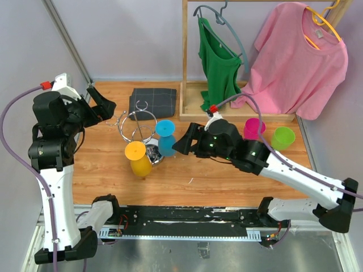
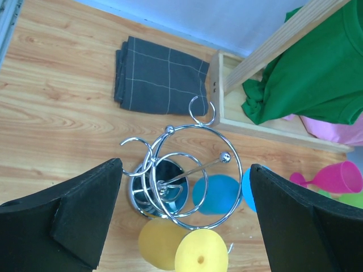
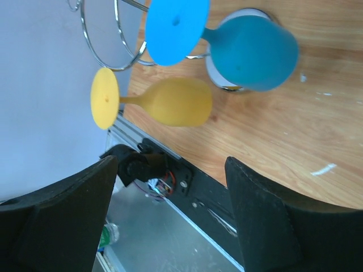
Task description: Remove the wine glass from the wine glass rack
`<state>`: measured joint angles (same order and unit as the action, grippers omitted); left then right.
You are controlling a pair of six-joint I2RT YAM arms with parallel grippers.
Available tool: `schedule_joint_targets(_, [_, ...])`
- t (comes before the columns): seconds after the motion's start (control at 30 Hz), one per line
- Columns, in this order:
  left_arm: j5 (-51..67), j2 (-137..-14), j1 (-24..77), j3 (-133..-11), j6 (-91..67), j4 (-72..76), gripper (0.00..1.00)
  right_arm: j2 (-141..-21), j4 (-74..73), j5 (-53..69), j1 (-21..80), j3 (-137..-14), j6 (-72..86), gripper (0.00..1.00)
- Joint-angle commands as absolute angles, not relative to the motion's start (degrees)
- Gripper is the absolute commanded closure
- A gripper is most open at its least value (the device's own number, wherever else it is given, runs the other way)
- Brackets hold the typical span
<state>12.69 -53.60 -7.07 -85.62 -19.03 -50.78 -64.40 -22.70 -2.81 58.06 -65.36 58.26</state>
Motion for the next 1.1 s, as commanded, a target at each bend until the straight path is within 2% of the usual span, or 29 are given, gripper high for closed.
schedule_joint_targets(0.0, [14.8, -54.2, -7.6, -87.4, -18.8, -48.8, 0.01, -69.7, -8.0, -7.7, 62.3, -65.1, 64.1, 0.23])
schedule_joint_targets(0.23, [15.6, -55.3, -7.5, -88.6, -17.4, -48.0, 0.01, -77.8, -1.2, -6.4, 65.7, -67.6, 67.5, 0.3])
schedule_joint_targets(0.43, [16.4, -55.6, -7.5, -88.4, -17.4, -47.0, 0.01, -79.1, 6.3, -6.8, 66.7, -65.4, 70.4, 0.4])
schedule_joint_targets(0.67, [17.3, -56.3, -7.5, -87.7, -17.5, -46.4, 0.01, -81.0, 17.6, -4.8, 67.7, -60.1, 76.1, 0.45])
schedule_joint_targets(1.07, [18.5, -57.4, -7.5, -87.9, -17.8, -46.1, 0.01, -83.5, 19.9, -4.2, 68.2, -59.1, 78.3, 0.5])
